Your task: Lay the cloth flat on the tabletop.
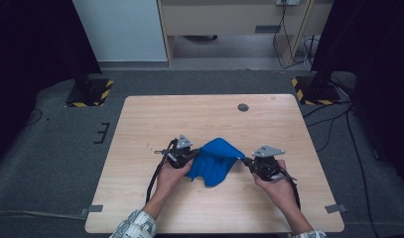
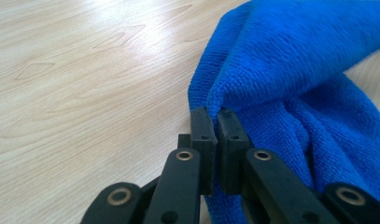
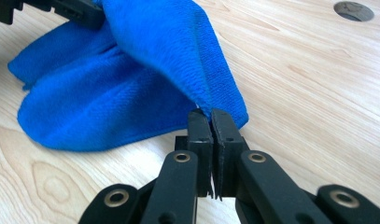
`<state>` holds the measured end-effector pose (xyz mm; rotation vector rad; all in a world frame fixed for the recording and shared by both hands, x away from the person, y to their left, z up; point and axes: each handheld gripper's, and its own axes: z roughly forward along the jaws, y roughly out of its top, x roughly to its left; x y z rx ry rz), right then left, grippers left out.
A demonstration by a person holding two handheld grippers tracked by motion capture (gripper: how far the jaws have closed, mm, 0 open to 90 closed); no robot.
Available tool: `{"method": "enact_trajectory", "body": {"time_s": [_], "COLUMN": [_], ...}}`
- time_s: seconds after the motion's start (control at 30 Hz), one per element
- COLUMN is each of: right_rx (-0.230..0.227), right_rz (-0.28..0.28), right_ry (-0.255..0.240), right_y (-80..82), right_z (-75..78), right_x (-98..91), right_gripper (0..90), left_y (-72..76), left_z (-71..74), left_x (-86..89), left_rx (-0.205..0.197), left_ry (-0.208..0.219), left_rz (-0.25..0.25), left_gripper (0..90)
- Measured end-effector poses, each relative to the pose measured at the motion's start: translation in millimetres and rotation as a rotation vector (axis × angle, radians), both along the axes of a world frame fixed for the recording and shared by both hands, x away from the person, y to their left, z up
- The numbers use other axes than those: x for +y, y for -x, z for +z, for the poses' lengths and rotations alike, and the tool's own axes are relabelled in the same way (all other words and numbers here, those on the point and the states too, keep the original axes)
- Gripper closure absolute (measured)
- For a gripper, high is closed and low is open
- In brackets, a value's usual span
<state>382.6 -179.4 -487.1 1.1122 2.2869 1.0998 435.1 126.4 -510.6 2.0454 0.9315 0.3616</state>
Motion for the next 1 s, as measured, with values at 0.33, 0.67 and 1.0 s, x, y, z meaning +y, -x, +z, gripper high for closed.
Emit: {"method": "enact_trajectory", "body": {"time_s": [0.33,0.67,1.0], "right_rx": [0.014,0.030,0.023], "right_rz": [-0.030,-0.044,-0.045], "right_ry": [0.011,-0.019,-0.073], "right_y": [9.8,10.1,-4.9], "right_z": [0.8,-3.4,-4.0], "right_x": [-16.4,-29.0,-26.0], "right_gripper": [88.0,88.0,87.9], "left_y": [-16.8,-8.2,24.3], "left_z": [-8.7,4.5,9.6], "left_x": [-15.5,-15.4,16.5], "left_rx": [0.014,-0.023,-0.035], "left_ry": [0.021,0.096,0.083], "left_rz": [-0.027,-0.030,0.049], "left_gripper": [80.0,46.9,51.0]}}
